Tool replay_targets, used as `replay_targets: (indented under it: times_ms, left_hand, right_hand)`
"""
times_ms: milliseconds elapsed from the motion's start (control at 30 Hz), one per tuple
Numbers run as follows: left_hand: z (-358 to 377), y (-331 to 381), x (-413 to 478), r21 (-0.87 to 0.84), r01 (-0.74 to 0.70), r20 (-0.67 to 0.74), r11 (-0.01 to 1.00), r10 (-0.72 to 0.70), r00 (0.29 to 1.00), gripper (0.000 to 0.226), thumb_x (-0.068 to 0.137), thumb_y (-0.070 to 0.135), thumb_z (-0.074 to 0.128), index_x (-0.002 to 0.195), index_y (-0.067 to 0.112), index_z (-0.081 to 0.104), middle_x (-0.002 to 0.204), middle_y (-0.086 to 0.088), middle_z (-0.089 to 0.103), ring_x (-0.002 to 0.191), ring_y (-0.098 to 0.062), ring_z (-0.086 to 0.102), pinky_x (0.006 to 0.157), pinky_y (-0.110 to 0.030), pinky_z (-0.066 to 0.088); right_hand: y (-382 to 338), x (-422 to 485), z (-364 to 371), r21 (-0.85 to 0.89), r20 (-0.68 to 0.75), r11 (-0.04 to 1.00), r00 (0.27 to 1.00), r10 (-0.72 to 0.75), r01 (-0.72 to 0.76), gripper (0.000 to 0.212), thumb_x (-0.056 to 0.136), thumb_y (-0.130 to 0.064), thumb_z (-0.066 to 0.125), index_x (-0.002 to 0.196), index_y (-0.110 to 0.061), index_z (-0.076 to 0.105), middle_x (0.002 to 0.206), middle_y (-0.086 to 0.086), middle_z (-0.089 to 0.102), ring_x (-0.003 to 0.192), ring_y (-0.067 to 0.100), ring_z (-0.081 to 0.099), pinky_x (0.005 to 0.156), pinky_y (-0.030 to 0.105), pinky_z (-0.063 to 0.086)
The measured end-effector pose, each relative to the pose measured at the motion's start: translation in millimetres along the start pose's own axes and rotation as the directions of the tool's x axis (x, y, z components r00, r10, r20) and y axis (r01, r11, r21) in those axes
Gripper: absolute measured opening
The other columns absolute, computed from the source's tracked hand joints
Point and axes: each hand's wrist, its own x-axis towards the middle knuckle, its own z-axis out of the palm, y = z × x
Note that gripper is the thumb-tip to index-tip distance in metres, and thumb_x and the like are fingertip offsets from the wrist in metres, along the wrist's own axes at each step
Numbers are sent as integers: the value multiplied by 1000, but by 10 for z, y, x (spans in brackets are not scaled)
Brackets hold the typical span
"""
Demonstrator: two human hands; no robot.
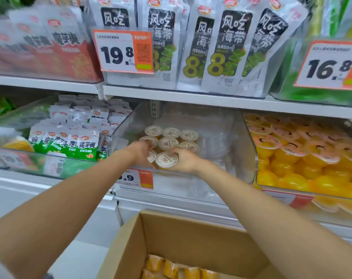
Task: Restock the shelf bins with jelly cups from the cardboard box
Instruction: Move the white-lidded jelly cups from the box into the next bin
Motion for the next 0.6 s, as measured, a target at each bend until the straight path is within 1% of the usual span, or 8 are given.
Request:
replay_targets:
  times_ms: [100, 200, 300, 367, 433, 500, 533, 600]
  left_hand:
    - [-18, 2, 4, 187, -39, -25, 981, 45, 999, 98, 64, 62, 77, 145, 24, 38, 143, -8, 47, 128, -28, 46, 106, -35, 41]
    - [-57, 47, -29, 324, -56, -86, 944, 88, 992, 94, 60, 72, 71, 140, 30, 42, 139, -10, 42, 129, -32, 38, 106, -42, 41]
    - [-33, 37, -17, 117, -142, -48, 983, 148, 988, 93, 60, 68, 75, 140, 30, 44, 140, -3, 48, 132, -25, 38, 109, -40, 38]
    - [-7, 10, 2, 14, -154, -5, 988, 154, 988, 110, 50, 80, 71, 143, 28, 42, 144, -2, 47, 136, -21, 37, 111, -40, 36]
    - [31, -44, 76, -5, -125, -4, 992, 125, 992, 122, 36, 93, 58, 142, 34, 42, 146, -3, 43, 136, -22, 37, 112, -41, 36]
    - [67, -86, 144, -18, -125, -12, 992, 125, 992, 120, 35, 93, 57, 141, 38, 44, 146, -6, 42, 136, -24, 37, 113, -42, 35]
    - [74, -95, 151, -17, -125, -18, 992, 125, 992, 120, 35, 93, 57, 140, 38, 44, 146, -6, 41, 136, -24, 38, 113, -42, 35]
    - [78, -90, 150, -19, -113, -6, 993, 113, 994, 117, 37, 91, 59, 141, 40, 43, 147, -6, 39, 136, -26, 38, 113, -43, 35]
  right_hand:
    - [25, -54, -23, 26, -48, 999, 998, 46, -44, 31, 75, -28, 78, 92, -15, 55, 93, 0, 54, 86, 17, 53, 72, 27, 42]
    - [-17, 21, -34, -14, -91, 996, 992, 87, -88, 31, 75, -29, 80, 67, -16, 54, 76, 2, 59, 75, 18, 56, 62, 26, 41]
    - [-118, 112, 1, 9, -87, 996, 992, 94, -94, 14, 77, -22, 78, 79, -11, 69, 89, 6, 70, 88, 21, 65, 73, 28, 50]
    - [-154, 114, 16, 28, -102, 998, 993, 66, -64, 6, 79, -16, 74, 82, -11, 72, 95, 6, 72, 97, 24, 66, 79, 29, 51]
    - [-160, 73, -34, 7, -232, 997, 969, 81, -82, 12, 82, -14, 66, 89, -9, 74, 99, 8, 72, 99, 25, 66, 81, 28, 51]
    - [-107, 19, -119, -87, -428, 981, 895, 123, -176, 20, 85, -16, 59, 99, -8, 71, 105, 11, 70, 103, 27, 64, 82, 28, 50]
    - [-66, 3, -152, -142, -457, 965, 879, 136, -223, 22, 86, -18, 57, 103, -7, 68, 109, 13, 68, 106, 29, 63, 83, 29, 50]
    - [-32, -19, -169, -223, -328, 936, 925, 190, -271, 26, 88, -19, 56, 110, -5, 63, 120, 14, 63, 113, 30, 59, 90, 30, 48]
